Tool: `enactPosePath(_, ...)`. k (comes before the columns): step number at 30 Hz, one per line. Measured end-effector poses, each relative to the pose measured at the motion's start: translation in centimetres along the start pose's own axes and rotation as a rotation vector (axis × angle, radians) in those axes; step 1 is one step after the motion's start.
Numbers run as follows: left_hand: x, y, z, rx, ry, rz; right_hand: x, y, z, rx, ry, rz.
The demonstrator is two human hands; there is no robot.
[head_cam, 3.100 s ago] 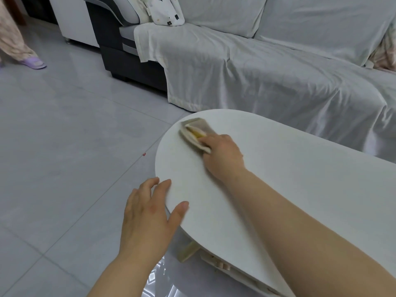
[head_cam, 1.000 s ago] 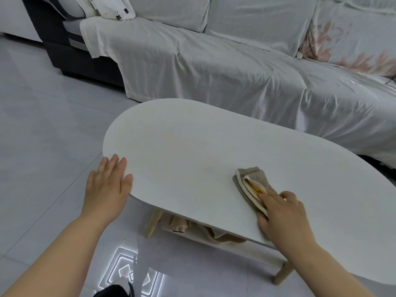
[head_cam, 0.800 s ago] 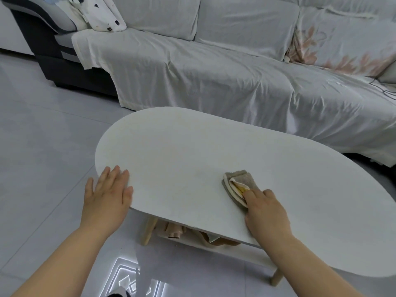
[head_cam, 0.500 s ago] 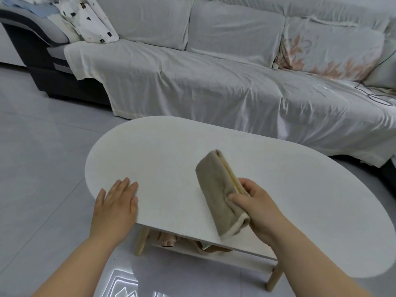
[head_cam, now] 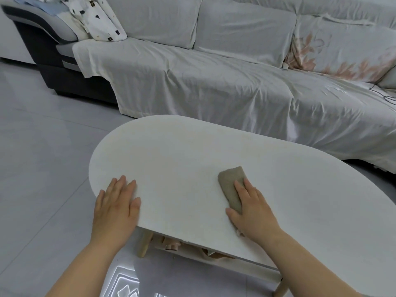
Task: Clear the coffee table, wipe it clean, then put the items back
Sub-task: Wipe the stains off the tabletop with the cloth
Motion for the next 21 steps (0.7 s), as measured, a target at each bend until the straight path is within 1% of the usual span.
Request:
enactPosePath(2, 0.3, -0.5, 1.0, -0.050, -0.068, -0.047, 0.5, 0.0, 1.6, 0.030, -0.100, -0.047)
enactPosePath(3, 0.5, -0.7, 1.5, -0.066, -0.102, -0.060, 0.7, 0.4, 3.3, 0.027, -0.199, -0.052)
enactPosePath(6, 1.1, -0.8, 2.6, -0.096, -0.144, -0.064, 1.3, 2.6, 10.2, -0.017, -0.574, 0.028)
enactPosePath(8, 1.4, -0.6, 2.9, -0.089, -0.145, -0.062, 2.9, 3.0, 12.7, -0.039, -0.692, 0.082)
enactPosePath(10, 1.4, -0.4, 3.2, -0.070, -0.166, -0.058, 6.3, 1.9, 12.7, -0.043, -0.694, 0.063)
enactPosePath(11, 1.5, -0.3, 3.4, -0.059, -0.178, -0.057, 8.4, 0.9, 11.9, -0.025, -0.642, 0.032)
enactPosePath(14, 1.8, -0.5, 4.1, -0.062, -0.210, -0.053, 14.1, -2.4, 8.3, 0.050, -0.295, -0.095)
enactPosePath(15, 1.9, -0.6, 4.3, -0.074, -0.217, -0.046, 15.2, -2.8, 8.2, 0.049, -0.215, -0.119)
enactPosePath(16, 2.0, -0.6, 4.4, -0.086, -0.221, -0.035, 15.8, -2.7, 9.1, 0.033, -0.195, -0.135)
enactPosePath(17, 2.1, -0.6, 4.5, -0.096, -0.223, -0.026, 16.0, -2.2, 10.6, 0.030, -0.231, -0.145)
enactPosePath(18, 2.1, -0.6, 4.5, -0.104, -0.224, -0.021, 16.0, -1.6, 12.7, 0.045, -0.317, -0.151)
enactPosePath(19, 2.1, -0.6, 4.5, -0.110, -0.222, -0.023, 15.6, -0.8, 15.1, 0.070, -0.433, -0.144)
enactPosePath(21, 2.0, -0.6, 4.5, -0.120, -0.221, -0.029, 14.5, 1.2, 20.1, 0.100, -0.666, -0.073)
Point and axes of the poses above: each hand's wrist, its own x-axis towards the middle knuckle, its own y-axis out of the palm, z = x × y, the point moved 6 cm from there along x, towards the middle knuckle, and after that the axes turned 7 degrees about z, right-handed, at the moved point
